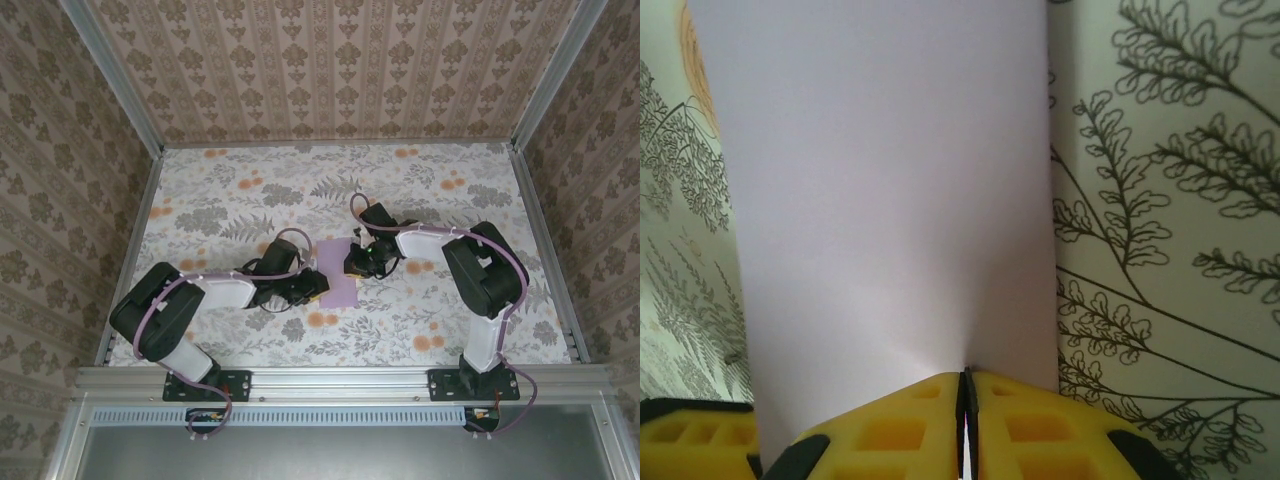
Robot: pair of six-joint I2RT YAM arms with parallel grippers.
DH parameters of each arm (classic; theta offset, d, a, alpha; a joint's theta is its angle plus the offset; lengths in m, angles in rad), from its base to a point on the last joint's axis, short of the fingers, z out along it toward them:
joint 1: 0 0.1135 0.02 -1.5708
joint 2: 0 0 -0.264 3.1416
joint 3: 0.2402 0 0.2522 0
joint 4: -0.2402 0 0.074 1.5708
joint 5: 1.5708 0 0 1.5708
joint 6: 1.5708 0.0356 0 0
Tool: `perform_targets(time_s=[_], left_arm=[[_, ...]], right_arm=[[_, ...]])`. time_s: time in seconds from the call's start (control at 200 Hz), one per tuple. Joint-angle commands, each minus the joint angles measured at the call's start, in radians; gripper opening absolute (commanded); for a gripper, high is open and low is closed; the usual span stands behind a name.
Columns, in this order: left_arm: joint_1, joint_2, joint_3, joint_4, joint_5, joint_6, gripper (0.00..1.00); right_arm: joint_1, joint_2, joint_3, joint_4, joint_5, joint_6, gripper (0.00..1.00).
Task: Fold a paper plane with a square sheet of paper (pick it up from the middle)
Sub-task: Fold the triangle a second time at the center of the table.
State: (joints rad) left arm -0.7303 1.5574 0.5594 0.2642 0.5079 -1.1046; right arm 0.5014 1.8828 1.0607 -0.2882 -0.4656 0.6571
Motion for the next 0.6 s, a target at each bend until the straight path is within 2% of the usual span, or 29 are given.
perform_targets(time_s=[0.0, 0.295, 0.435, 0.595], left_arm=[[-0.019, -0.021, 0.015, 0.052, 0.038, -0.005, 0.27], [-0.026, -0.029, 0.015, 0.091, 0.058, -0.032, 0.27], [-0.026, -0.036, 0.007, 0.054, 0.043, -0.039, 0.24], [-0.031, -0.047, -0.033, 0.085, 0.040, -0.069, 0.21]], right_arm=[[-0.004, 0.039, 0.013, -0.074, 0.070, -0.011, 0.13], [-0.012, 0.064, 0.026, -0.115, 0.112, 0.002, 0.13], [-0.012, 0.064, 0.018, -0.106, 0.106, 0.004, 0.13], [-0.011, 0.058, 0.008, -0.098, 0.097, 0.006, 0.13]])
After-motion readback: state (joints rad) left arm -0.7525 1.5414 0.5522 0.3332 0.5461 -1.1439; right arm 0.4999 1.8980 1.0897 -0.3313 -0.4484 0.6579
